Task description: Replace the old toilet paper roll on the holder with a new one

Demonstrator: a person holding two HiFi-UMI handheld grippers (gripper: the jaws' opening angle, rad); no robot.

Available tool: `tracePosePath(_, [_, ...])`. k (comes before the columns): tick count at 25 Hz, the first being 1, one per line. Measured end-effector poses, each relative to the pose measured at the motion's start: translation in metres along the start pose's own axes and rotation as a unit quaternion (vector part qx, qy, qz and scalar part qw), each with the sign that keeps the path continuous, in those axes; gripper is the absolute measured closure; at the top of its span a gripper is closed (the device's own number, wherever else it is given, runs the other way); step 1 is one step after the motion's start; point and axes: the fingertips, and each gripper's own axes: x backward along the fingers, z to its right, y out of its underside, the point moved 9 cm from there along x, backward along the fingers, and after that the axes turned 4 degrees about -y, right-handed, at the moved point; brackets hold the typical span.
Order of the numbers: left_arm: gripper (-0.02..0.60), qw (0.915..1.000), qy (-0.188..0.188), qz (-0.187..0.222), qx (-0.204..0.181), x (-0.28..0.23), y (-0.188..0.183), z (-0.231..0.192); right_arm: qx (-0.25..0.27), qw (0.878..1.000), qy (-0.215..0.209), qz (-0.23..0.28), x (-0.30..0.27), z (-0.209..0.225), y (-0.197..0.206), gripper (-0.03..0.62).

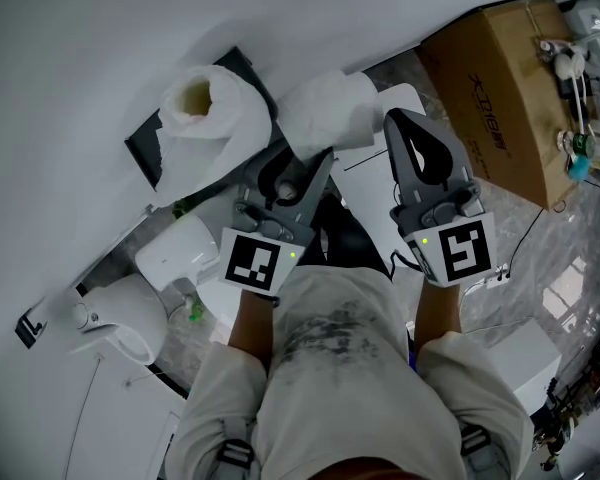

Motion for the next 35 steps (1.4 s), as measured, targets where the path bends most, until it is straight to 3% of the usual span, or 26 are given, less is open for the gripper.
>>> tracePosePath(9, [0.439,1.0,0.005,0.002,0.006,0.021,-0.003,0.008,0.022,0.999,-0.029,0.023,0.001,-0.018,-0.023,0.581])
tracePosePath(23, [0.439,0.9998,-0.016,0.001,0.013,0.069,-0.004,0.007,0.048,0.993,-0.103,0.04,-0.019,-0.056,-0.055,0.453])
tracePosePath(35, [0.439,0.9995,-0.023,0.0,0.024,0.095,0.003,-0.002,0.049,0.986,-0.154,0.036,-0.056,-0.099,-0.076,0.276])
